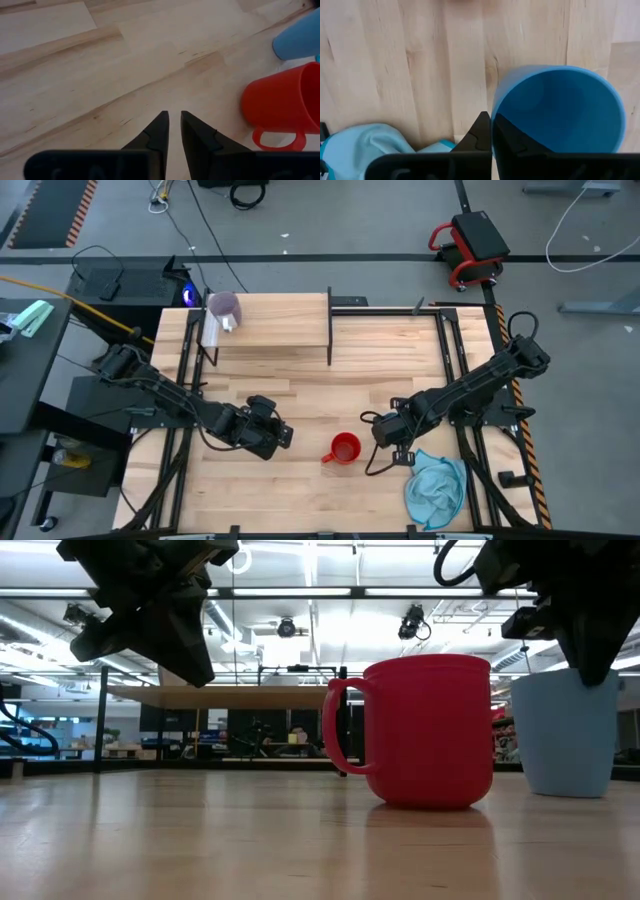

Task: Stack small to large cups/mugs on shelf
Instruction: Put the blue cup on the shelf

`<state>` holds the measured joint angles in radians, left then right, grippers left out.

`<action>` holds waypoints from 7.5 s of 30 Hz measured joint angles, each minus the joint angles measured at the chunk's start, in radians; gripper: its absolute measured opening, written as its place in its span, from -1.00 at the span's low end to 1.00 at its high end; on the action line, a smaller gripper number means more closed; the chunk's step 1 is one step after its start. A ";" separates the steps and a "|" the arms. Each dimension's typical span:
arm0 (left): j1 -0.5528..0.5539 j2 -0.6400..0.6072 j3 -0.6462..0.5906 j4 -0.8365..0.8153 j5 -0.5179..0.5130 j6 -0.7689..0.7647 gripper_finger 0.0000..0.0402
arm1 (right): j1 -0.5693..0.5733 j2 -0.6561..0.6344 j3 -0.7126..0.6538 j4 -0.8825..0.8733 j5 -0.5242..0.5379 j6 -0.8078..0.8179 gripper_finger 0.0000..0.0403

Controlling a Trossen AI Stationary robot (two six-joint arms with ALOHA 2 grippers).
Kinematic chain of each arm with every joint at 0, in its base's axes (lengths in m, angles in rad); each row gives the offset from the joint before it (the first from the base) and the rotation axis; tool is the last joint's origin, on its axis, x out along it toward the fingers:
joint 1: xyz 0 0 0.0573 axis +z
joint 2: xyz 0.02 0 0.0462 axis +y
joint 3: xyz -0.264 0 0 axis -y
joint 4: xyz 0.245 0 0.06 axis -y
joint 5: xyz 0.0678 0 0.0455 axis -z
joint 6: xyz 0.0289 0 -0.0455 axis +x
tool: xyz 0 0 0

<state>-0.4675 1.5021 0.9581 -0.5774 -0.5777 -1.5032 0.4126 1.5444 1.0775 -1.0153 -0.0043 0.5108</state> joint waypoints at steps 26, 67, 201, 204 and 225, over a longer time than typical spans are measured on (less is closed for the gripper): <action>0.000 0.000 0.000 0.000 0.000 0.007 -0.70 | -0.001 -0.008 -0.018 0.013 -0.002 0.018 -0.73; 0.000 0.000 0.000 -0.001 0.001 0.006 -0.65 | -0.221 -0.146 0.079 -0.215 0.027 -0.055 -0.45; -0.188 -0.124 0.000 -0.399 0.101 -0.349 -0.79 | -0.477 0.804 1.275 -0.300 -0.080 -0.589 -0.99; -0.188 -0.124 -0.001 -0.402 0.101 -0.350 -0.80 | -0.475 0.814 1.275 -0.261 -0.080 -0.581 -0.99; -0.174 -0.124 0.000 -0.403 0.101 -0.352 -0.79 | -0.515 0.816 1.275 -0.300 -0.081 -0.569 -0.99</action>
<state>-0.6411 1.3781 0.9576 -0.9806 -0.4770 -1.8553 -0.1024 2.3604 2.3520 -1.3152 -0.0856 -0.0585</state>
